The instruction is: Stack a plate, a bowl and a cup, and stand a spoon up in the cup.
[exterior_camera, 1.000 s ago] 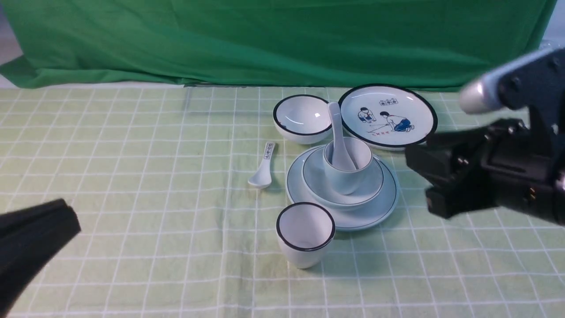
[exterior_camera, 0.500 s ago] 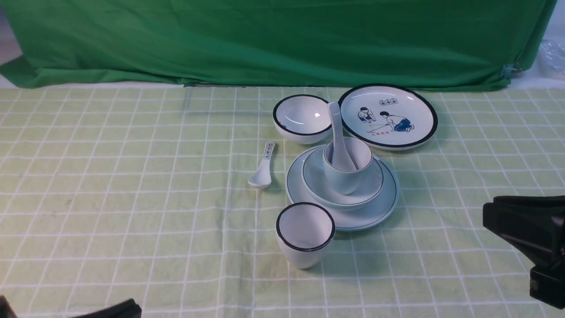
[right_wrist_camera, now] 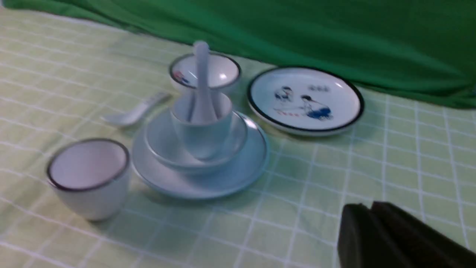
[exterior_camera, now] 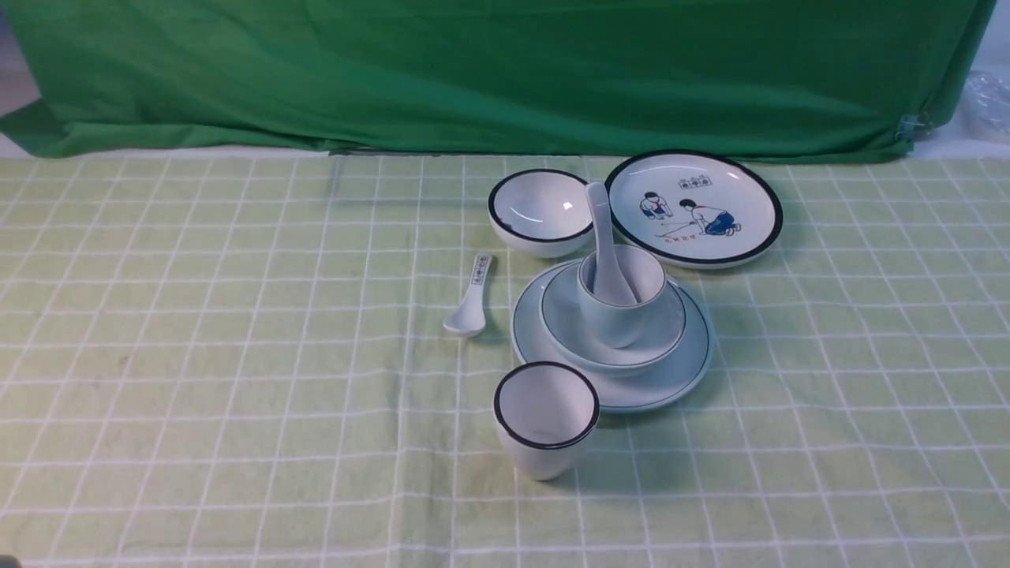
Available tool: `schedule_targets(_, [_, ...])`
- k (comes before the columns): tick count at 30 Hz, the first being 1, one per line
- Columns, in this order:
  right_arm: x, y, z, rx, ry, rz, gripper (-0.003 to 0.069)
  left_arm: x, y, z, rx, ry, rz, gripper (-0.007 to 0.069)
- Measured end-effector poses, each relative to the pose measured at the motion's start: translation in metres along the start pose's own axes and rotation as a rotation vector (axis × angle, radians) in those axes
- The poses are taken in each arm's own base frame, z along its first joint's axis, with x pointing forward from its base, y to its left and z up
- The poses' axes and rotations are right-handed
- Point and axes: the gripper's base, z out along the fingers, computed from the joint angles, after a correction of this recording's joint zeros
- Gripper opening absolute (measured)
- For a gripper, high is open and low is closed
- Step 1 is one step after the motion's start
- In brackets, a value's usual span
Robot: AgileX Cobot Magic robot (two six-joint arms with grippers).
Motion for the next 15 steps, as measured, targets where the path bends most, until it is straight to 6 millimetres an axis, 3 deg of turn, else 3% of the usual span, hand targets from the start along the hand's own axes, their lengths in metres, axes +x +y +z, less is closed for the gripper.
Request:
schedule_targets(3, [0.054, -0.001, -0.007, 0.083, -0.003, 0.010, 0.0020, 0.000, 0.000, 0.000, 0.000, 0.000, 0.006, 0.0001])
schedule_targets(8, [0.105, 0.002, -0.005, 0.136, -0.019, 0.083, 0.0019, 0.000, 0.000, 0.000, 0.000, -0.001, 0.007, 0.0003])
schedule_targets(15, [0.109, 0.002, -0.005, 0.141, -0.029, 0.106, 0.0019, 0.000, 0.000, 0.000, 0.000, -0.001, 0.007, 0.0003])
